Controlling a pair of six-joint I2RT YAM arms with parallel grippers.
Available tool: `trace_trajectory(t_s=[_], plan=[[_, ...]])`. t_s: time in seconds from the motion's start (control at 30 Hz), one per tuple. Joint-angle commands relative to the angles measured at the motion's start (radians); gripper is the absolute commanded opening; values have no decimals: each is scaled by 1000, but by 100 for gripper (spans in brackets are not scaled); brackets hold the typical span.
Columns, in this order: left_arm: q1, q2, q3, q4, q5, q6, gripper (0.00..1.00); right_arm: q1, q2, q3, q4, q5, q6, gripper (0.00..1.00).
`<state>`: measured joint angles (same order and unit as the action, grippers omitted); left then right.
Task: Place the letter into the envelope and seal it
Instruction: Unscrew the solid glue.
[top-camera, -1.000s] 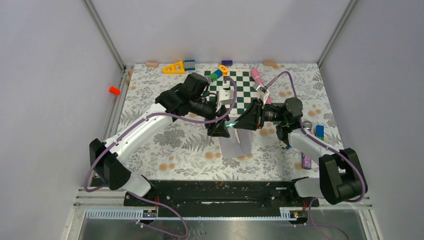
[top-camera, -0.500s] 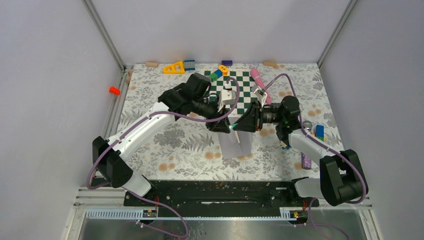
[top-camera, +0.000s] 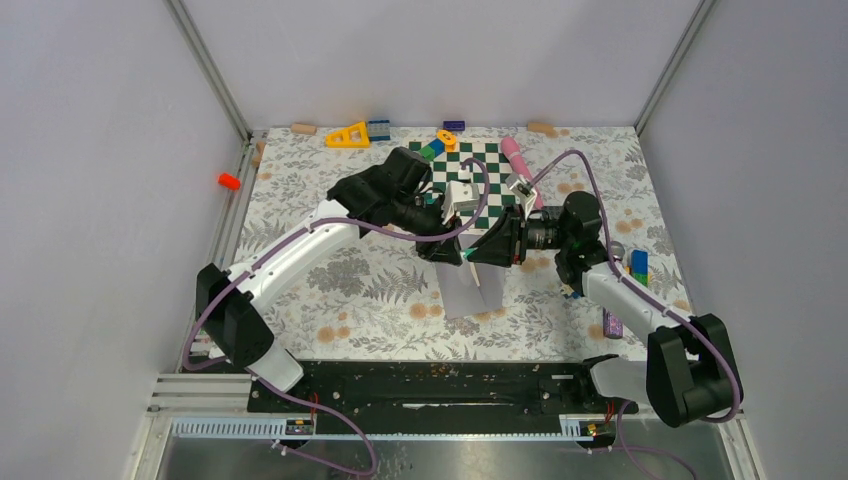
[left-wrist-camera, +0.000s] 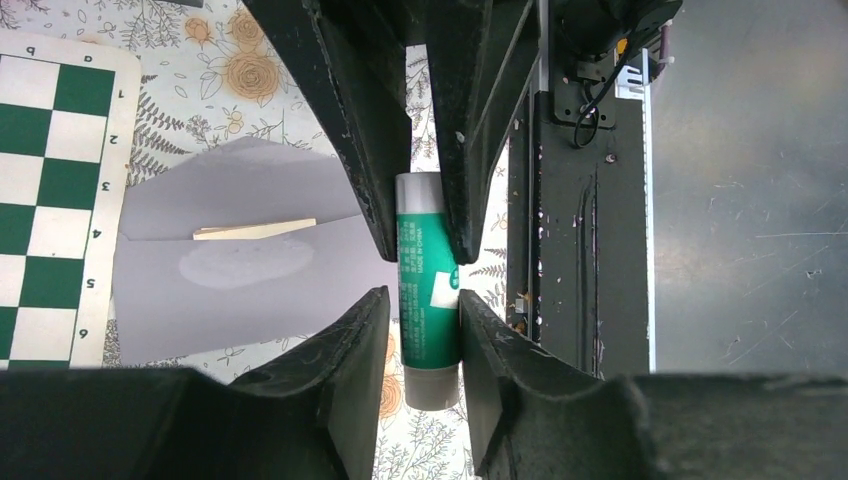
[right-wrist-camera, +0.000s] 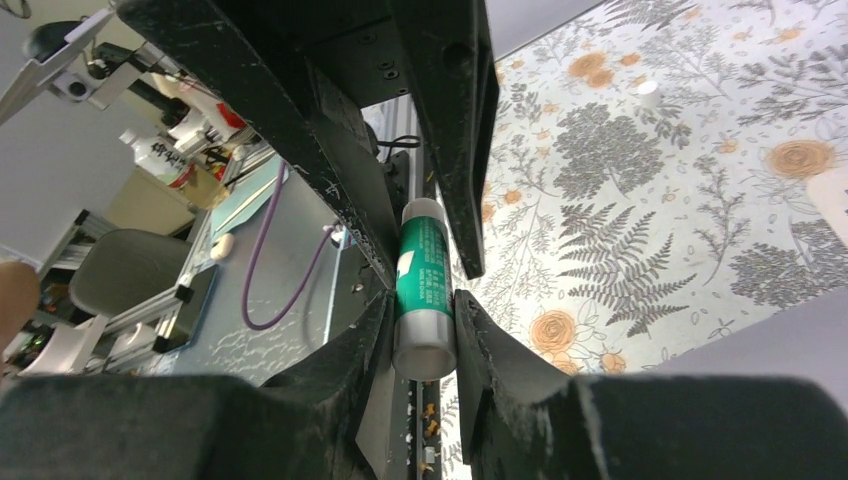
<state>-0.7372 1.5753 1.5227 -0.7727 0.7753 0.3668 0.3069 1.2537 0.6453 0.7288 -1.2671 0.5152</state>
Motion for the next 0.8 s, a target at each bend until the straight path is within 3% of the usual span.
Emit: trace_trajectory(t_s=[0.0, 0.2, 0.3, 0.6, 0.7, 0.77], plan=[[-4, 0, 54, 4, -20, 9, 31, 9, -46, 23, -71, 24, -98, 3], [-3, 5, 63, 4, -19, 0, 16, 12, -59, 28, -125, 37, -144, 4], [-5, 6, 61, 4, -16, 0, 8, 12, -62, 31, -125, 41, -142, 14], [-5, 8, 53, -58, 55, 43, 0, -31, -92, 60, -57, -73, -118, 87], [2, 2, 36, -82, 115, 60, 0, -95, -165, 58, -136, -80, -275, 97], [7, 4, 24, -89, 157, 62, 0, -117, -234, 84, -386, -47, -531, 100]])
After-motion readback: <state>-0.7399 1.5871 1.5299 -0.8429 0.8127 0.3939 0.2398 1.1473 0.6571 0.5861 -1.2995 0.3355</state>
